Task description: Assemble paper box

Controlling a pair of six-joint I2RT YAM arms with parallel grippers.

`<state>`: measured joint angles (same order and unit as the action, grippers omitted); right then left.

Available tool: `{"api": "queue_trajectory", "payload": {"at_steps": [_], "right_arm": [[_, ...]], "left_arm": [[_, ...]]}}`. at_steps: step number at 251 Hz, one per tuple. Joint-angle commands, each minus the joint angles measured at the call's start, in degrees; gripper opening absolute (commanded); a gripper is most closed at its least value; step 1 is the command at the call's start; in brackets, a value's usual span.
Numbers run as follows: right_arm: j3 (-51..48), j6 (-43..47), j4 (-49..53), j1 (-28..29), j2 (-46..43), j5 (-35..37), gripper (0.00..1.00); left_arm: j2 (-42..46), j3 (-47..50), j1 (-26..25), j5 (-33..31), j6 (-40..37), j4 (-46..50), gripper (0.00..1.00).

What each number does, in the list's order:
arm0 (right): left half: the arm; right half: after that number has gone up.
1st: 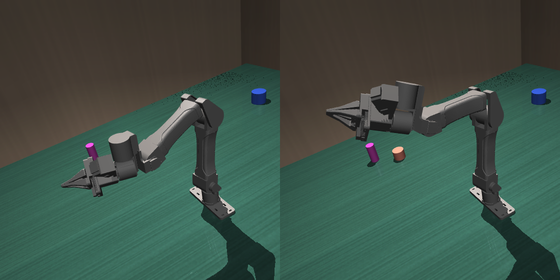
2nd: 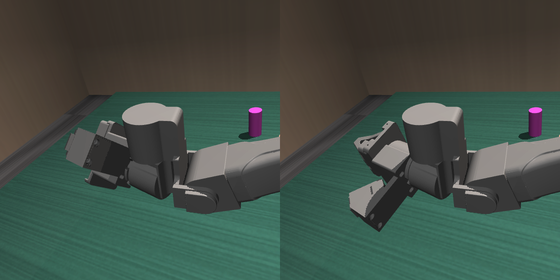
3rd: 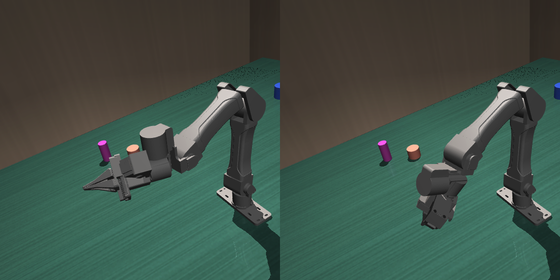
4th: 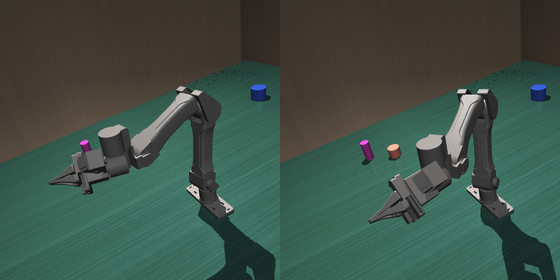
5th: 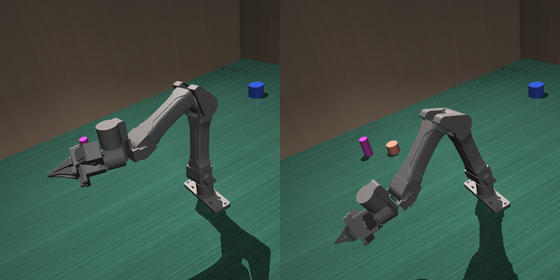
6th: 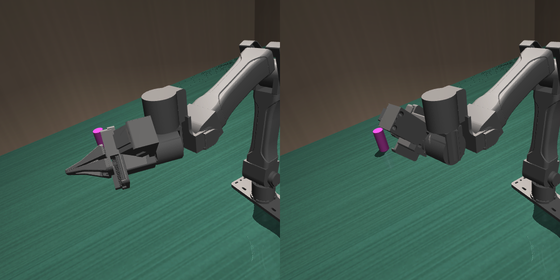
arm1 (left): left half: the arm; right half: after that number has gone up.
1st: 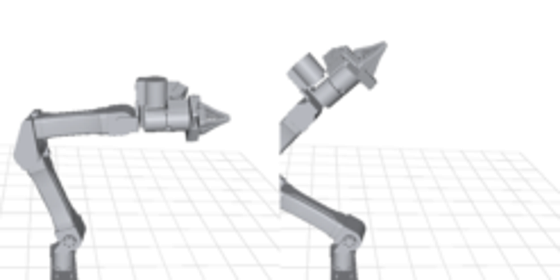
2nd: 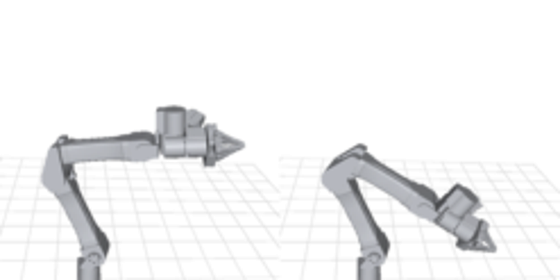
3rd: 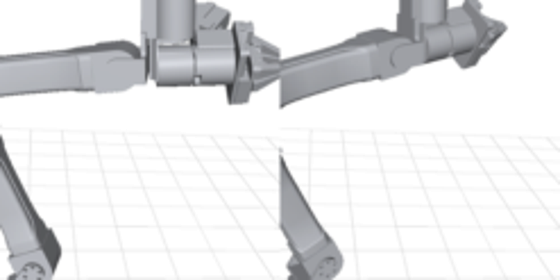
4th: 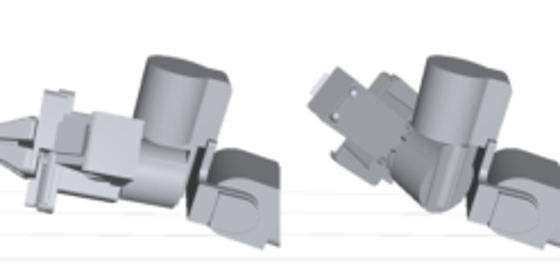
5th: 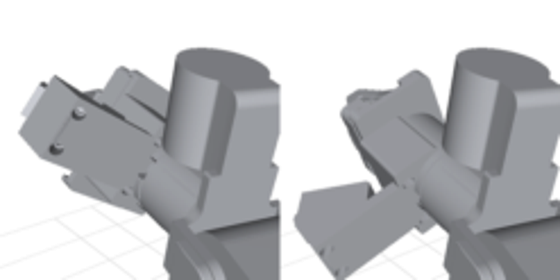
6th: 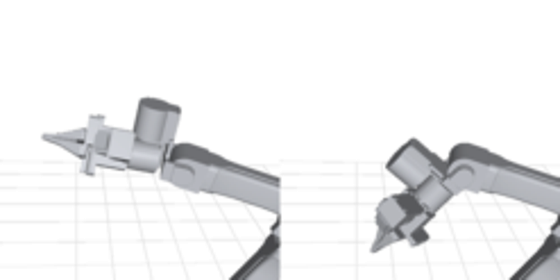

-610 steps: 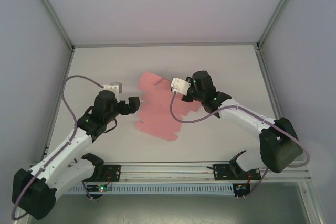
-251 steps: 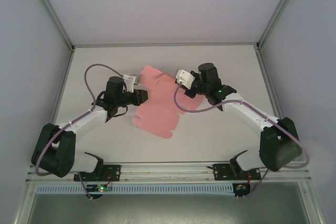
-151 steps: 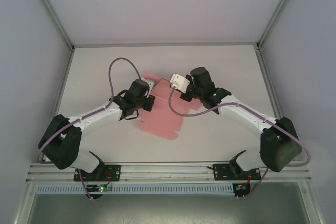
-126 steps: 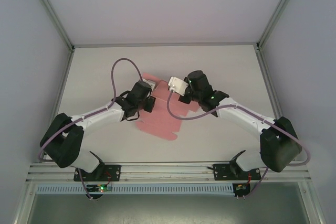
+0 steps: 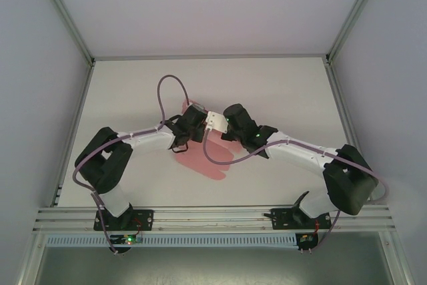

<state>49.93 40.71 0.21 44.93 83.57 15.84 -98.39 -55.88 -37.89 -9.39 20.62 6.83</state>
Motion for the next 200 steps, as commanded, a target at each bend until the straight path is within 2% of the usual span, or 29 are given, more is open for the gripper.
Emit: {"api": "queue_trajectory", "payload": {"at_steps": [1,54,84,106,121,136,181,200], "right_arm": [[-0.4,1.5,-1.8,4.3,2.8,-2.1,0.00],[-1.3,1.0,-1.9,4.8,2.3,0.3,0.00],[-1.9,0.8,-2.0,4.2,1.4,1.0,0.00],[-2.2,0.9,-1.8,2.4,0.1,0.8,0.00],[-2.2,1.5,-1.7,1.0,-1.1,0.5,0.00],[-2.4,2.4,-1.6,-0.3,-2.4,-0.2,0.00],[-2.1,3.5,-1.2,-3.8,-5.0,-3.1,0.00],[-1.9,3.9,-1.3,-4.3,-6.0,-3.8,0.00]], "left_arm": [[-1.7,-4.1,-4.4,-1.3,0.1,-5.1,0.10],[-4.4,-8.2,-6.5,-10.6,4.2,2.8,0.08],[-4.9,-8.6,-6.7,-9.4,4.9,4.3,0.08],[-3.5,-7.9,-6.7,-10.0,4.8,6.2,0.13],[-1.5,-6.8,-6.5,-10.7,4.6,7.2,0.18],[1.0,-5.2,-6.0,-10.3,4.5,7.6,0.34],[11.3,1.2,-3.5,-5.7,6.0,6.0,0.37],[16.1,3.1,-2.6,-5.2,6.7,6.6,0.56]]}}
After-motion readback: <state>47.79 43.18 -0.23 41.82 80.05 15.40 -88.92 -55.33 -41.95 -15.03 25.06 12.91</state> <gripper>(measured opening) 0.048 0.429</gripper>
